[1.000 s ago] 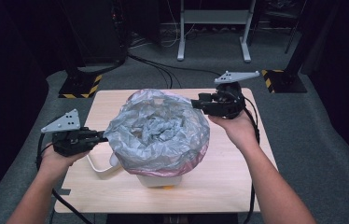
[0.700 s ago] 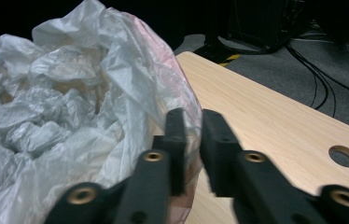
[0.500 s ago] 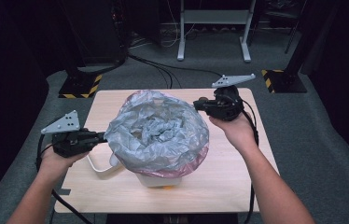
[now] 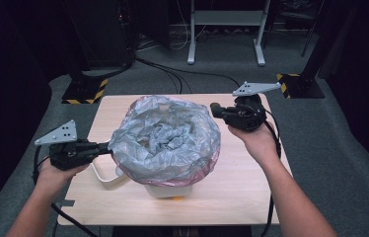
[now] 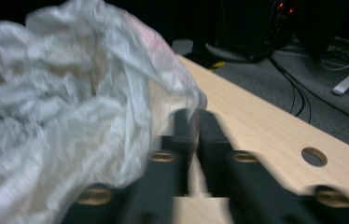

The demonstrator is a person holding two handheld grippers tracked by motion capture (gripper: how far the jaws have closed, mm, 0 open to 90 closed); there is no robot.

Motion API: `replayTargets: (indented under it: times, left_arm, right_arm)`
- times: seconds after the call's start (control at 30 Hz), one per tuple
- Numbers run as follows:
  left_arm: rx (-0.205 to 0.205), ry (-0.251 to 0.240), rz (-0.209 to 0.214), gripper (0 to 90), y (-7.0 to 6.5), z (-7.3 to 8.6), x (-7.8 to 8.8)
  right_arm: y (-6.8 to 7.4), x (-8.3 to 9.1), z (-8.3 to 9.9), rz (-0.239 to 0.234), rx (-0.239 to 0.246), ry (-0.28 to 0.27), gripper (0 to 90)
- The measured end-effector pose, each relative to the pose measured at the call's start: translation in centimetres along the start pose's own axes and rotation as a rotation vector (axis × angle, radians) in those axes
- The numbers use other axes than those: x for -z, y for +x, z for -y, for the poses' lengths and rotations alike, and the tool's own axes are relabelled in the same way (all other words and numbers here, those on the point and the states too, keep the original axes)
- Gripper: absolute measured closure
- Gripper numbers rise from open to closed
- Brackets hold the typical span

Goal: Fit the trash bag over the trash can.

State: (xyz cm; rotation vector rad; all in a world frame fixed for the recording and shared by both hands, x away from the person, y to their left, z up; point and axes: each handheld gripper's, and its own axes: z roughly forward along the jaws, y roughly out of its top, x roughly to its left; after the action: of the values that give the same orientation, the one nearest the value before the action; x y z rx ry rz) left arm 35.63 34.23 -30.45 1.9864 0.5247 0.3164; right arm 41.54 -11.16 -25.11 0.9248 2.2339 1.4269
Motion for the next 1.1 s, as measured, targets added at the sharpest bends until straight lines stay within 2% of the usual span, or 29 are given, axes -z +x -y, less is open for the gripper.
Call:
replayTargets:
  times: [0.03, 0.1, 0.13, 0.17, 0.3, 0.37, 0.5, 0.53, 0.57, 0.67, 0.73, 0.8, 0.93, 1.0, 1.03, 1.1]
  left_arm:
    - [0.000, 0.000, 0.000, 87.1, 0.0, 0.0, 0.0]
    - [-0.010, 0.002, 0.001, 87.1, -0.2, -0.2, -0.2]
    - [-0.012, 0.000, -0.002, 87.1, -0.2, -0.3, -0.2]
    - [-0.010, -0.005, -0.005, 87.1, -0.1, -0.5, -0.3]
    - [-0.010, -0.004, -0.005, 87.1, -0.1, -0.7, -0.5]
    - [-0.012, 0.000, -0.003, 87.1, -0.1, -0.7, -0.7]
    - [-0.011, 0.009, 0.002, 87.2, 0.0, -0.4, -1.0]
    - [-0.011, 0.009, 0.002, 87.2, 0.0, -0.4, -1.0]
    - [-0.007, 0.008, 0.008, 87.3, 0.0, -0.3, -1.0]
    - [-0.002, -0.005, 0.031, 87.8, -0.1, 0.0, -0.9]
    - [-0.011, -0.016, 0.051, 88.0, -0.5, 0.2, -0.6]
    - [-0.022, -0.018, 0.053, 88.2, -0.8, 0.4, -0.1]
    - [-0.010, -0.008, 0.035, 88.3, -0.6, 0.8, 0.0]
    - [0.010, -0.001, 0.025, 88.4, -0.2, 0.9, -0.5]
    - [0.013, 0.002, 0.019, 88.4, 0.0, 1.0, -0.7]
    - [0.034, 0.001, -0.016, 88.4, 0.6, 0.8, -1.6]
  right_arm:
    - [0.0, 0.1, -0.2, 0.005, -0.010, -0.015, 67.0]
    - [0.3, 0.4, -0.5, -0.014, -0.020, -0.048, 60.6]
    - [0.3, 0.4, -0.5, -0.014, -0.020, -0.048, 60.6]
    - [0.6, 0.4, -0.8, -0.053, -0.017, -0.063, 55.2]
    - [1.2, -0.3, -1.0, -0.061, -0.002, -0.040, 53.0]
    - [1.3, -1.0, -1.0, -0.065, 0.003, -0.019, 59.1]
    - [1.4, -1.9, -0.7, -0.100, 0.025, 0.008, 84.8]
    - [1.4, -1.9, -0.7, -0.100, 0.025, 0.008, 84.8]
    - [1.6, -2.0, -0.6, -0.087, 0.048, 0.022, 89.6]
    - [1.7, -2.1, -0.4, -0.083, 0.055, 0.042, 90.0]
    - [1.8, -1.9, -0.2, -0.083, 0.062, 0.057, 90.0]
    - [2.0, -1.2, 0.1, -0.088, 0.065, 0.056, 90.0]
    - [2.1, -0.9, 0.4, -0.078, 0.069, 0.054, 90.0]
    - [1.7, -1.5, 0.8, -0.041, 0.063, 0.062, 90.0]
    - [1.7, -1.5, 0.8, -0.041, 0.063, 0.062, 90.0]
    - [1.2, -2.3, 1.0, -0.013, 0.043, 0.046, 90.0]
